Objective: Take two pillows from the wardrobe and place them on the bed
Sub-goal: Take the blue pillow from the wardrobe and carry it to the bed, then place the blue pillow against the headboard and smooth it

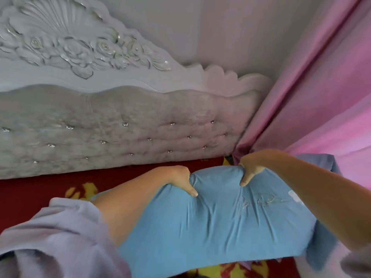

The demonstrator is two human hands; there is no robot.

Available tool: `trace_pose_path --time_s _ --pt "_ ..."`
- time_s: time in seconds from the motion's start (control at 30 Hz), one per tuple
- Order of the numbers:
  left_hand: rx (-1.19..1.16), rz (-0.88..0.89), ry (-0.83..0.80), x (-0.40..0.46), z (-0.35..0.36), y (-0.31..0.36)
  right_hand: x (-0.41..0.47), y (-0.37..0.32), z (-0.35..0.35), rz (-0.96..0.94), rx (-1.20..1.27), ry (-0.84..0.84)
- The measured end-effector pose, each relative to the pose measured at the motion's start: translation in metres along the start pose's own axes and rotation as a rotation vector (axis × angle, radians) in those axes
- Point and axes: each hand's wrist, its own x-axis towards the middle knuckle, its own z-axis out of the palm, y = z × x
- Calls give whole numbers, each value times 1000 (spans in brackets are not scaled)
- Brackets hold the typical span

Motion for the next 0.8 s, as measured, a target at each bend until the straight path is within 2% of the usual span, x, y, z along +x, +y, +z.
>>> trace_pose_path --time_s 0.1,0.2,0.27,0.37,0.4,0.5,0.57,0.73,0.8 --pt "-48 -98 108 43 -8 -11 56 20 -30 -84 -64 57" --pt "-22 -237 250 100 -6 -30 133 37 -40 -101 -144 224" --pt "35 -339 418 139 3 -41 184 45 -23 -73 -175 360" --pt "89 -417 642 185 37 -52 250 55 23 18 -93 630" --pt "75 -429 646 194 58 -56 268 57 43 37 -55 662" --pt "39 -406 674 192 140 -70 307 62 111 80 61 510" --pt "-28 -477 648 174 186 -83 320 66 151 103 126 466" --pt "-304 -730 729 144 235 -113 305 65 187 112 226 706" --pt "-456 -858 774 137 234 -125 292 73 193 188 297 754"
